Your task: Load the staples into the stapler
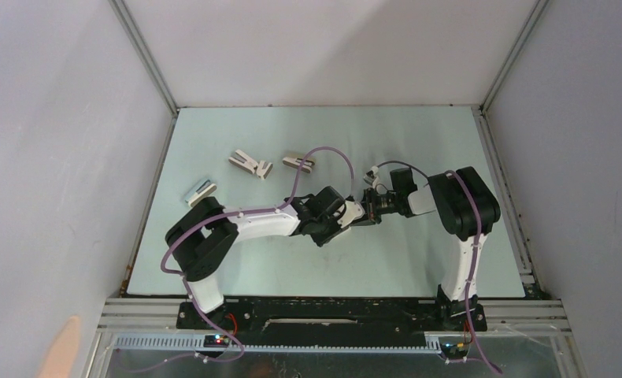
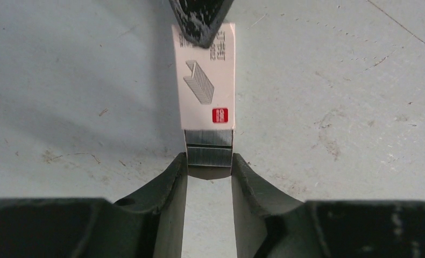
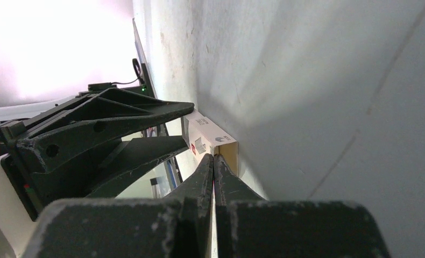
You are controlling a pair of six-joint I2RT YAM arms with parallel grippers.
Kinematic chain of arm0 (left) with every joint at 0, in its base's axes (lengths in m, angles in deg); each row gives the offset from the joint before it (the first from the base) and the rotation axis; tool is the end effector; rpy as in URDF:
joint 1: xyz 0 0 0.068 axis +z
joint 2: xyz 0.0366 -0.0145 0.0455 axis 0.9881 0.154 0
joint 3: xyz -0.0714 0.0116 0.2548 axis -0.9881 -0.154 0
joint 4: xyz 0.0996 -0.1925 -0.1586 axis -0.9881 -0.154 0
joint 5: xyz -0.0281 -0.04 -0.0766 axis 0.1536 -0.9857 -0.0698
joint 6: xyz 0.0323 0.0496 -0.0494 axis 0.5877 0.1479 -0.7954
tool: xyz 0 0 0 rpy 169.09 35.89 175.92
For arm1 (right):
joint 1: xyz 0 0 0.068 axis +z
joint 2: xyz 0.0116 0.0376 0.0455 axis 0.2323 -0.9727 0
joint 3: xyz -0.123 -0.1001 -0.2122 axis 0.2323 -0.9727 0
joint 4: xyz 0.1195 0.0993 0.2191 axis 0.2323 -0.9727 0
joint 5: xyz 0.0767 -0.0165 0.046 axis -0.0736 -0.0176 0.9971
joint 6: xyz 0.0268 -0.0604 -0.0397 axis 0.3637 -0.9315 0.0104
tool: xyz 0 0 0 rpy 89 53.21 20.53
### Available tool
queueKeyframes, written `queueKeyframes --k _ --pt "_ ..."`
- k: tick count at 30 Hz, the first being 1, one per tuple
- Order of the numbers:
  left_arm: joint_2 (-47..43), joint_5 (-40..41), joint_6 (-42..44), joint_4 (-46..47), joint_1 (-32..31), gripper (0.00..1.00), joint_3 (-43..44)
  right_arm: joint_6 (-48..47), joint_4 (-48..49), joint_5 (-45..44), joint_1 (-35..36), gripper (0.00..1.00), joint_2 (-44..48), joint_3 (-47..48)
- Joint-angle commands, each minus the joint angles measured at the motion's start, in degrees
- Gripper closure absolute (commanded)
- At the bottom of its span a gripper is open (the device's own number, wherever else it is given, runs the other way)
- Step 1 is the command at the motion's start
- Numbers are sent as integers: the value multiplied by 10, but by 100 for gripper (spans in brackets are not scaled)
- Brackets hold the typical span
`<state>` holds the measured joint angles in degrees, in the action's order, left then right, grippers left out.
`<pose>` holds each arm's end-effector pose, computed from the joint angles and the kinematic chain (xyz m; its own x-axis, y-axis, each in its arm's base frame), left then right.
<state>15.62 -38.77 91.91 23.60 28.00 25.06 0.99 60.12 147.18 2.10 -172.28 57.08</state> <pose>0.2164 -0.2919 0.1202 -0.3768 0.7908 -0.4823 0.8867 0.4585 0.0591 0.3082 0.1474 0.0449 -0.9895 -0.0339 -0.1405 -0.1438 0.3245 0.9349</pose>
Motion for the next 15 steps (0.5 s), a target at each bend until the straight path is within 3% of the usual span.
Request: queueKeyframes --k 1,15 --pt "0 15 -3 13 -4 68 -4 -37 -31 -23 -22 100 31 1" --pt "1 31 2 17 -13 67 -10 -77 -99 -41 -59 97 67 -4"
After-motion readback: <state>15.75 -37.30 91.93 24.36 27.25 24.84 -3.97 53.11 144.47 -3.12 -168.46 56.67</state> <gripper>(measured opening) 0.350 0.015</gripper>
